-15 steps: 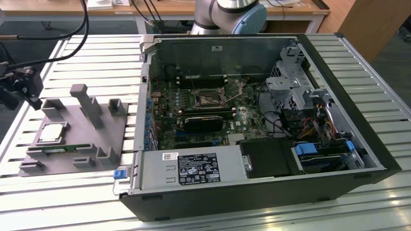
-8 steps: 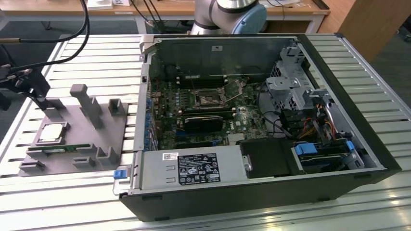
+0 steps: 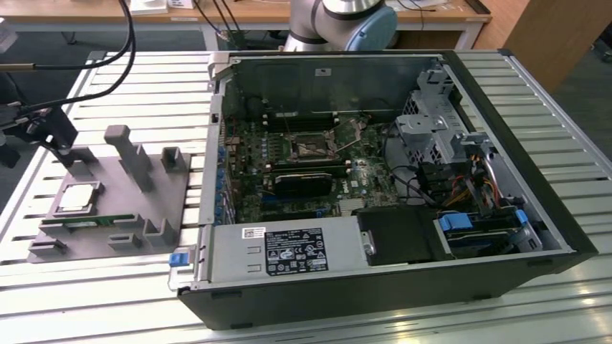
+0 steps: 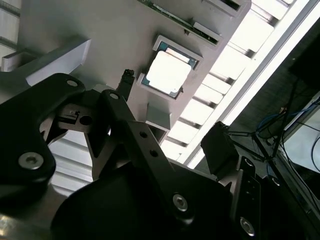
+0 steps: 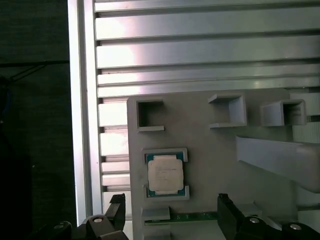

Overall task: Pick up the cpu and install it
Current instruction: 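Pick up the cpu and move it towards the insertion slot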

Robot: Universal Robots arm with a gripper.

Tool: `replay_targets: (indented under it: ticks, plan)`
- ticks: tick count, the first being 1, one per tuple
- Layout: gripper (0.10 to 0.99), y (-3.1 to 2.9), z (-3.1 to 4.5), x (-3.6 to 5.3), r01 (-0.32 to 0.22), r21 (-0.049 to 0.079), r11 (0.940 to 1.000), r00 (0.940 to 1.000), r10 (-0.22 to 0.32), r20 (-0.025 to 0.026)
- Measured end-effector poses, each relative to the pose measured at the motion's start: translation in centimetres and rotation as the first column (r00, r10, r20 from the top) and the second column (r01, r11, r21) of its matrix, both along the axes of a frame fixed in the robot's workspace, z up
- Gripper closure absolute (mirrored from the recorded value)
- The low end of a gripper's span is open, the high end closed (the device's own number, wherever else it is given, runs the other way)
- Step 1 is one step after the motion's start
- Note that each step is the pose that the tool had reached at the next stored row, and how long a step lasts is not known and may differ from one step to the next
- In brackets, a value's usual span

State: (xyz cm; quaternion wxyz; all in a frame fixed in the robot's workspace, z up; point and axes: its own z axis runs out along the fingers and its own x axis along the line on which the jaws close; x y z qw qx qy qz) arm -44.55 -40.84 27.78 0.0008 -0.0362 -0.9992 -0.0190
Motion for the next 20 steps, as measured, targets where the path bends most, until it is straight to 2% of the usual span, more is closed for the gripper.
replay_targets:
  ticks: [11,20]
  plan:
    - [0.267,0.18,-1.00,0.00,-0.001,-0.001,1.0000,1.0000,0.001,0.0000]
    - [0.267,0.18,-2.00,-0.02,-0.026,-0.001,0.9997,0.9997,0.026,0.0000]
